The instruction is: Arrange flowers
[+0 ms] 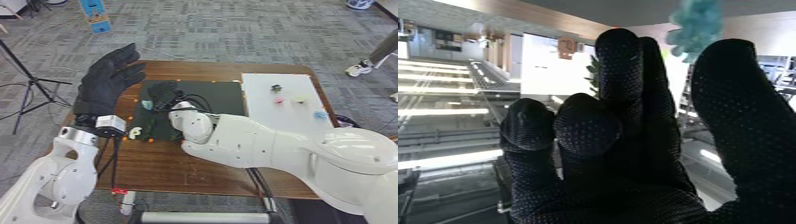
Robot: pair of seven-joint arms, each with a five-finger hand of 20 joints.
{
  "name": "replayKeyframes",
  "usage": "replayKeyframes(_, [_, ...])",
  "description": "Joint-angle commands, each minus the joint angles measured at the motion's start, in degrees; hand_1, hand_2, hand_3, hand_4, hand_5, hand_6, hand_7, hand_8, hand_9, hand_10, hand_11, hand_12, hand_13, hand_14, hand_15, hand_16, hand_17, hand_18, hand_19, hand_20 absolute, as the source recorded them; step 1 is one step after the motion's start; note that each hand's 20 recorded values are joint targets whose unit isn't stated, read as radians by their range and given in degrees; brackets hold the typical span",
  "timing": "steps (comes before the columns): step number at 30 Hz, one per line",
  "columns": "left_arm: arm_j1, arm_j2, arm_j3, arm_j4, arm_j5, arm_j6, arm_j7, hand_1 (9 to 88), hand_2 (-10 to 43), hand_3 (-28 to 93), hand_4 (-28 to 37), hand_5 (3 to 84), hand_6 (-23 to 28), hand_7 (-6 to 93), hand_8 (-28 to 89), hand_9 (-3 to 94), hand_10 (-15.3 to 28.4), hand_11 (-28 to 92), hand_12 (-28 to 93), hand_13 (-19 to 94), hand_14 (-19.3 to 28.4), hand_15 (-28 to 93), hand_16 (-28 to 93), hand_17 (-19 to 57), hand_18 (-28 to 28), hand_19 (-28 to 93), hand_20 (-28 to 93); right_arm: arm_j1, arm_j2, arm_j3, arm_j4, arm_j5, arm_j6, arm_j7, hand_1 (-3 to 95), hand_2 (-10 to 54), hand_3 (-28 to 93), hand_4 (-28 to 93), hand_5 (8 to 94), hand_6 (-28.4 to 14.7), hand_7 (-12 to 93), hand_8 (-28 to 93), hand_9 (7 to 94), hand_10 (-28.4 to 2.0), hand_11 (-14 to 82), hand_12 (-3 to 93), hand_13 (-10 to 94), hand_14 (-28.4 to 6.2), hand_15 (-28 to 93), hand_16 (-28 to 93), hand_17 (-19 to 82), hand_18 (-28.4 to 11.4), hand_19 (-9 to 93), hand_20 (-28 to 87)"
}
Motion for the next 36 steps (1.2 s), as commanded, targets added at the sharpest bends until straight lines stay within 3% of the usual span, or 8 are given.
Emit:
replayKeyframes(1, [0.1,-0.41,-0.09,-0.04,0.00,0.38,0.20,24.1,-7.7,73,-28.3,34.3,4.4,21.5,-10,28.2,12.4,25,15,26,14.8,31,1,-7.2,23.9,49,14,0.0,0.5,1.6,-0.6,-1.2,-0.9,-1.4,35.3,-9.5,83,-27,59.3,0.9,29,-14,67.4,-10.0,38.0,37.8,68,-8.3,82,37,38,-21.4,93,56])
replayKeyframes(3, [0.2,-0.43,-0.12,0.03,-0.08,0.25,0.16,24.2,-7.7,73,-28.3,34.3,4.4,21.5,-11,28.3,12.4,25,15,26,14.8,31,1,-7.3,23.9,49,14,-0.2,0.9,2.2,-1.6,-1.2,-1.0,-2.4,35.6,-9.5,84,-27,57.3,0.8,29,-14,66.5,-9.9,37.5,38.1,67,-8.3,82,37,37,-21.4,93,56])
replayKeyframes(8, [-0.1,-0.40,0.15,0.19,-0.13,0.17,0.12,24.2,-7.7,73,-28.3,34.3,4.4,21.6,-11,28.2,12.4,25,15,26,14.8,31,1,-7.3,23.9,49,14,-0.4,1.7,4.2,-3.8,-2.6,-4.9,-6.0,42.6,-9.5,84,-25,47.6,1.2,25,-14,65.8,-8.9,27.9,52.1,67,-8.1,83,36,37,-21.2,93,56])
replayKeyframes(12, [0.2,-0.36,0.06,0.04,-0.18,0.26,0.21,24.2,-7.5,73,-28.3,34.4,4.3,21.6,-11,28.2,12.4,25,15,26,15.0,31,0,-7.3,23.9,49,14,-0.6,2.6,5.9,-5.7,-3.4,-10.2,-9.3,46.4,-7.0,87,-27,40.7,2.5,25,-15,55.4,-10.6,37.4,57.8,64,-8.3,83,42,36,-20.6,93,56])
replayKeyframes(15, [0.3,-0.45,-0.06,0.10,-0.27,0.25,0.03,24.2,-7.5,73,-28.3,34.4,4.4,21.6,-11,28.2,12.5,25,15,26,15.0,31,1,-7.3,23.9,49,14,-1.3,2.9,7.0,-5.9,-4.3,-12.1,-11.4,48.2,-2.9,90,-28,37.5,4.2,25,-16,38.8,-13.2,47.6,64.1,53,-10.2,82,53,28,-20.3,87,58])
replayKeyframes(16, [0.4,-0.41,-0.09,0.05,-0.21,0.45,0.03,24.2,-7.5,73,-28.3,34.4,4.4,21.6,-11,28.3,12.5,25,15,26,15.0,31,1,-7.3,23.9,49,14,-1.5,2.9,7.4,-5.8,-4.7,-13.0,-12.1,48.3,-2.3,90,-28,37.2,4.5,25,-16,37.4,-13.4,48.1,64.4,51,-10.5,82,54,28,-20.2,87,58])
replayKeyframes(36, [0.8,-0.51,-0.31,0.06,-0.36,0.74,0.07,24.0,-7.5,73,-28.3,34.3,4.4,21.6,-11,28.2,12.4,25,15,26,15.0,31,1,-7.3,24.0,50,14,-0.8,3.0,5.9,-5.4,-6.0,-13.8,-11.2,47.3,-2.3,90,-28,51.5,6.3,28,-18,35.7,-13.6,50.8,64.1,44,-13.1,82,55,25,-20.9,84,59])
